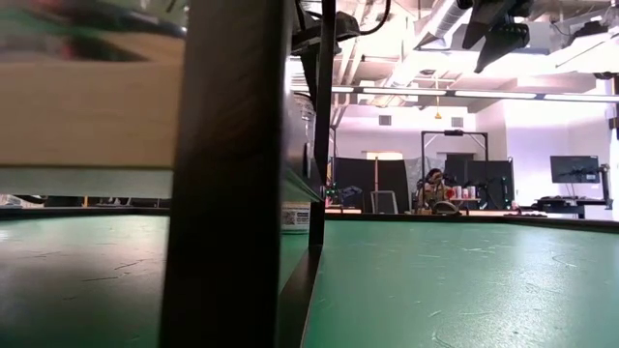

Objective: Place canned beverage on shelf
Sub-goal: Put the white yellow soda can on the shelf aligned with the other yellow soda can

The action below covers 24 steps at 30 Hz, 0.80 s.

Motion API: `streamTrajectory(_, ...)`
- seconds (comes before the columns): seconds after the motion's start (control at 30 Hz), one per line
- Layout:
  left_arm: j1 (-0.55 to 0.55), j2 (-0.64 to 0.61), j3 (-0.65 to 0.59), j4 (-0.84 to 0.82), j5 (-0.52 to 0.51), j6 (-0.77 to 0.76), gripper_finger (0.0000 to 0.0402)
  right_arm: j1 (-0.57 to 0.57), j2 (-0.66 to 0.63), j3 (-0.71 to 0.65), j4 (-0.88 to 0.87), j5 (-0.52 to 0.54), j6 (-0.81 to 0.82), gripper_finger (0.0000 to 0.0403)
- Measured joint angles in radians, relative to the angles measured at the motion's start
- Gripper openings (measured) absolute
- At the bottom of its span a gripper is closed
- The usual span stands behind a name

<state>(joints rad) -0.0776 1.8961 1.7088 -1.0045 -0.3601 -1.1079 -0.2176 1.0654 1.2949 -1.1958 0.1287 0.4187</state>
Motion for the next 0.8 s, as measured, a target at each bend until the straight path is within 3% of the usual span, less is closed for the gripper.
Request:
streamTrajectory(0.3,-0.003,0.005,0.000,-0.013,0.057,0.077,0.0291,0.000,0.003,-0.010,0.009,0.000,0.000,0.0374)
streamTrajectory(0.5,0.003,0.004,0.000,-0.024,0.100,0.222,0.0237,0.000,0.003,-0.010,0.009,0.001,0.000,0.0374)
streamTrajectory(0.8,0.009,0.003,0.074,-0.036,0.156,0.805,0.0237,0.000,0.003,-0.010,0.008,0.001,0.002,0.0374)
